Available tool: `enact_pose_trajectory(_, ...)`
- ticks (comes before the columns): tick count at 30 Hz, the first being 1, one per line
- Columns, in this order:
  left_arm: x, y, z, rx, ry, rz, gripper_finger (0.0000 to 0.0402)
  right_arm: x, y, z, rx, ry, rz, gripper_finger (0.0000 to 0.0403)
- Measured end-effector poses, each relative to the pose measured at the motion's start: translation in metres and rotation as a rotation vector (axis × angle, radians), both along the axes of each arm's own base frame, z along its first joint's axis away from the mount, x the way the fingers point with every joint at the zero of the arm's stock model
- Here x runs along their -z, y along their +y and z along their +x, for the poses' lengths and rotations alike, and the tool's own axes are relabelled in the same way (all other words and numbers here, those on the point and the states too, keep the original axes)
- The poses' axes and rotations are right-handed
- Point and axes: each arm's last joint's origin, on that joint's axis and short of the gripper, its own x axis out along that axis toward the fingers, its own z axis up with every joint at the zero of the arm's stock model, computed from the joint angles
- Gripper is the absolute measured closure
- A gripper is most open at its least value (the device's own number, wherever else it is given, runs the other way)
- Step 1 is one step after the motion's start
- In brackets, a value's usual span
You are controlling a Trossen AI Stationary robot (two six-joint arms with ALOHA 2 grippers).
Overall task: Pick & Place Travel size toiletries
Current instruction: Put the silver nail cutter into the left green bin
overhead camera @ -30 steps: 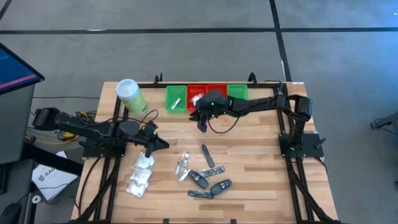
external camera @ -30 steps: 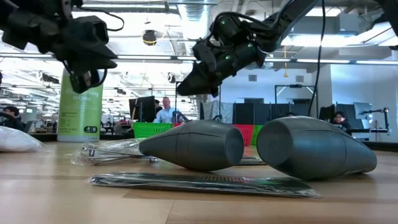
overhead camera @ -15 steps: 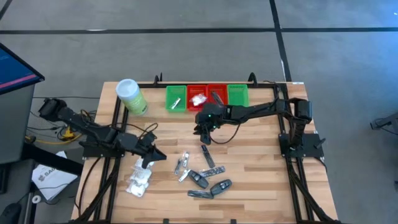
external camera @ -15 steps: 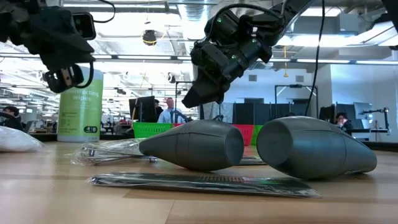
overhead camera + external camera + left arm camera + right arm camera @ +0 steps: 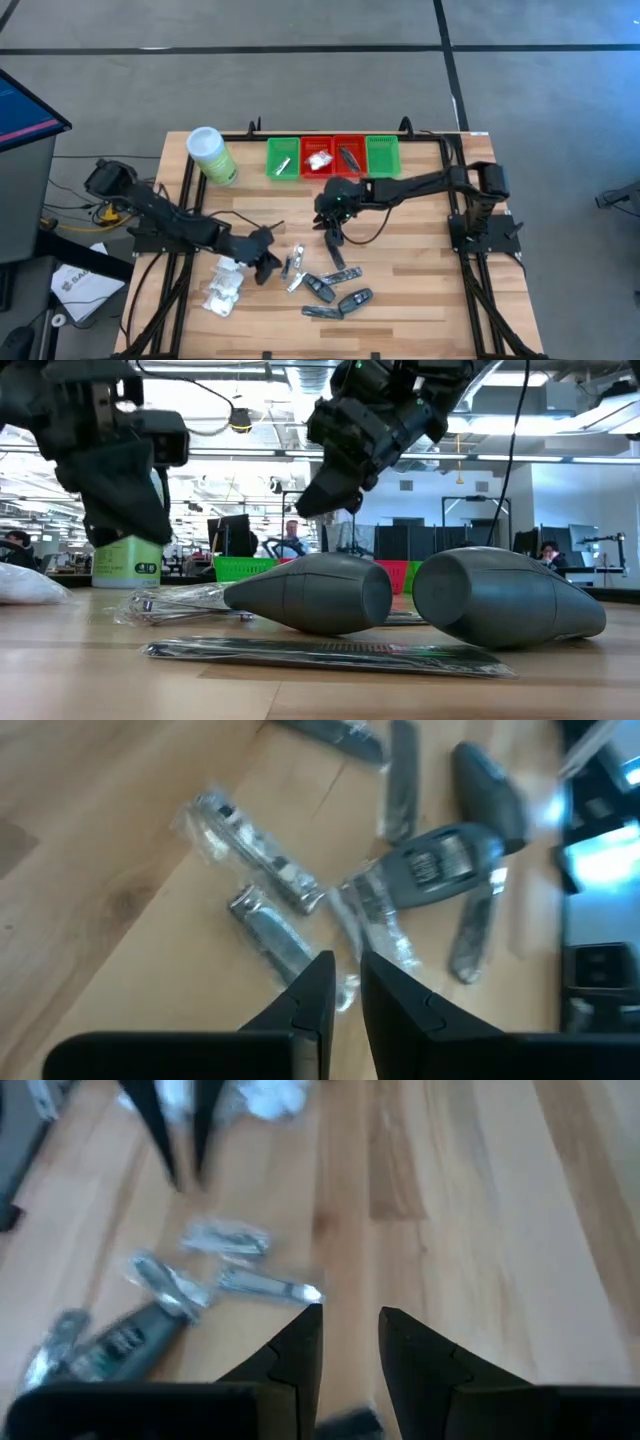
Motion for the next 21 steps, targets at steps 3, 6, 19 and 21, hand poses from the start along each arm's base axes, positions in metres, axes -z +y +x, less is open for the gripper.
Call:
enact_pose_trajectory(3,0.005,-0.001,0.007,-0.006,0.024,0.009,0.0359,-0.005,0.004,-0.005,-0.011,0.014,0.001,0.031)
enact_pose_trajectory(6,0.007,-0.002,0.01,-0.038,0.033,0.01,0.0351,-0.011,0.008,-0.007,-0.017,0.009,-0.001,0.031)
enact_pose_trajectory(19,0.015,-0.002,0.014,-0.13,0.052,0.012,0.0267,-0.014,0.007,-0.011,-0.014,0.031,-0.001,0.031)
enact_pose_trajectory(21,0.016,-0.002,0.017,-0.136,0.058,0.022,0.0266,-0.014,0.007,-0.011,-0.015,0.032,-0.001,0.031)
